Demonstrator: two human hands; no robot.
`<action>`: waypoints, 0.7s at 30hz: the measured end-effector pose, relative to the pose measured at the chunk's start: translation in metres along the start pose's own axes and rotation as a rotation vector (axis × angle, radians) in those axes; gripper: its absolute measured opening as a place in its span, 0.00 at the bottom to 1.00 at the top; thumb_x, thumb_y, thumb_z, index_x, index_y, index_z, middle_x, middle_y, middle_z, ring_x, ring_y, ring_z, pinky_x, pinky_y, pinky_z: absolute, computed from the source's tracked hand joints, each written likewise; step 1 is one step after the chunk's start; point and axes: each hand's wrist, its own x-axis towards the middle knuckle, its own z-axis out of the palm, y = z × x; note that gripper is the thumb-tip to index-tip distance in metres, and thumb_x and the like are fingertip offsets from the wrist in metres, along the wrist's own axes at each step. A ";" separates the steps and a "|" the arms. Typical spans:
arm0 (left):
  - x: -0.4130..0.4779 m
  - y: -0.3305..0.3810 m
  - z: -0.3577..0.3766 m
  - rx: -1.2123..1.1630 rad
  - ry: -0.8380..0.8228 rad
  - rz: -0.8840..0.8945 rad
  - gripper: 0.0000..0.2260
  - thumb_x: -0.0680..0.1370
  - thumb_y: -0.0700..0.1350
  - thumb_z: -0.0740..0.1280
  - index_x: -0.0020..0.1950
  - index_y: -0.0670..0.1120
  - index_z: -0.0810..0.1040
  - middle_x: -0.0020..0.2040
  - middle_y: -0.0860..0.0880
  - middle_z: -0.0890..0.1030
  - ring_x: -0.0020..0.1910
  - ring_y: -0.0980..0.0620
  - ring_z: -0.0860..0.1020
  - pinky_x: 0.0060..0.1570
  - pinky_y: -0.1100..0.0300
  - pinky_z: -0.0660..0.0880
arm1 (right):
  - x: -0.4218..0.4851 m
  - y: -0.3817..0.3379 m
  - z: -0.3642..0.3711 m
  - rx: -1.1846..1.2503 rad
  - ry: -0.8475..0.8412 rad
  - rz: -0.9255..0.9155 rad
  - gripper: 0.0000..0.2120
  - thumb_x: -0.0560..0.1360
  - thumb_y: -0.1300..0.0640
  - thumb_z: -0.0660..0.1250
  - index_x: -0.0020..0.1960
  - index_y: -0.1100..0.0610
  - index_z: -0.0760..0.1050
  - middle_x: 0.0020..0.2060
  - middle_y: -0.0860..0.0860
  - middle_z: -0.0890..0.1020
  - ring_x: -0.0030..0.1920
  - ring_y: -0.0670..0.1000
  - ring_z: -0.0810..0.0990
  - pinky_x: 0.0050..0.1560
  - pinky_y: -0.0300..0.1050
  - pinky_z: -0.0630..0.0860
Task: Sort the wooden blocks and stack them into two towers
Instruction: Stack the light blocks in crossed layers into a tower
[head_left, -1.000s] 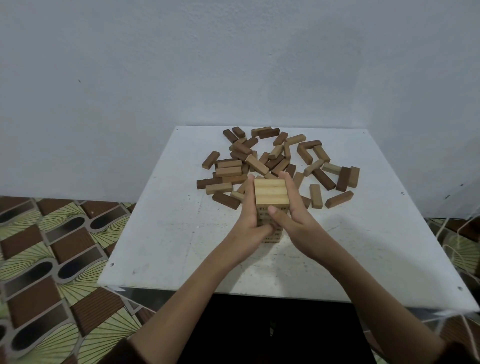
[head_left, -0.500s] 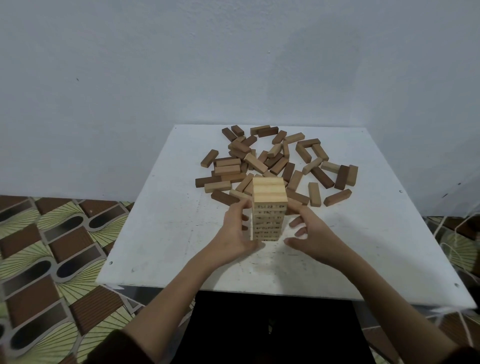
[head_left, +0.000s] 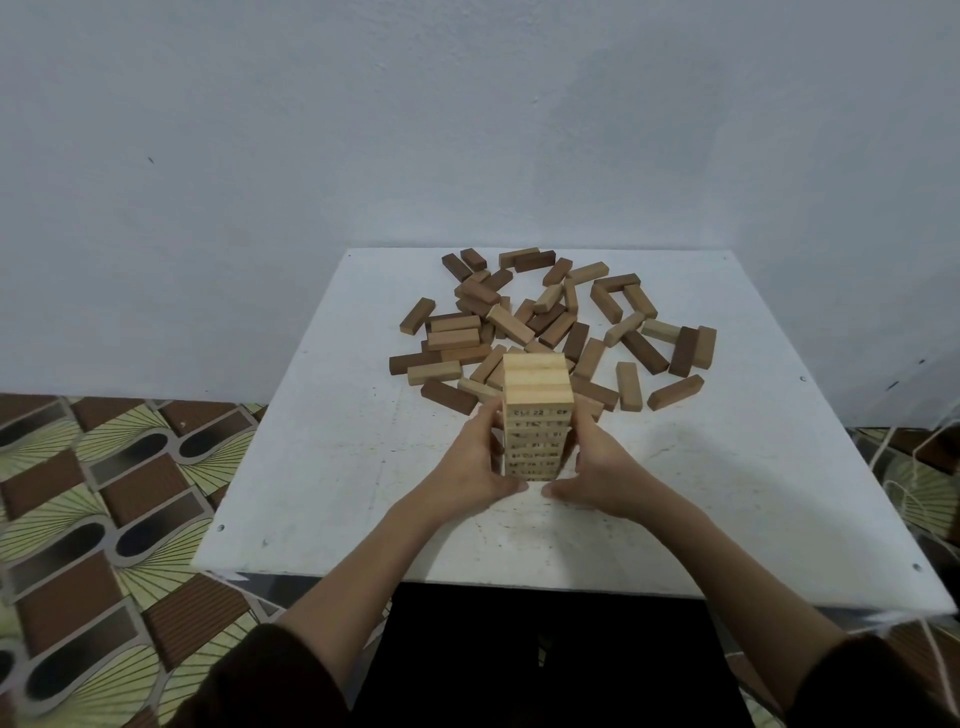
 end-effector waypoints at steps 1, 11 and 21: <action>0.000 0.000 0.000 -0.006 0.004 -0.002 0.33 0.68 0.32 0.73 0.59 0.60 0.63 0.56 0.48 0.75 0.46 0.61 0.76 0.40 0.71 0.74 | 0.000 -0.001 0.000 0.010 0.001 -0.013 0.45 0.66 0.65 0.76 0.73 0.53 0.52 0.51 0.44 0.70 0.42 0.41 0.74 0.37 0.26 0.72; 0.001 -0.002 0.002 -0.024 0.052 -0.022 0.32 0.65 0.35 0.76 0.55 0.63 0.66 0.53 0.46 0.77 0.49 0.42 0.76 0.43 0.54 0.77 | 0.000 -0.001 0.000 0.162 0.007 -0.080 0.44 0.66 0.70 0.73 0.73 0.53 0.52 0.48 0.39 0.71 0.43 0.31 0.74 0.38 0.25 0.73; 0.007 0.003 0.032 -0.002 0.004 0.016 0.34 0.65 0.38 0.76 0.66 0.55 0.66 0.53 0.48 0.76 0.47 0.43 0.76 0.42 0.52 0.77 | -0.015 0.025 -0.015 0.219 0.062 -0.092 0.42 0.64 0.71 0.74 0.63 0.43 0.54 0.53 0.40 0.71 0.51 0.35 0.73 0.42 0.26 0.73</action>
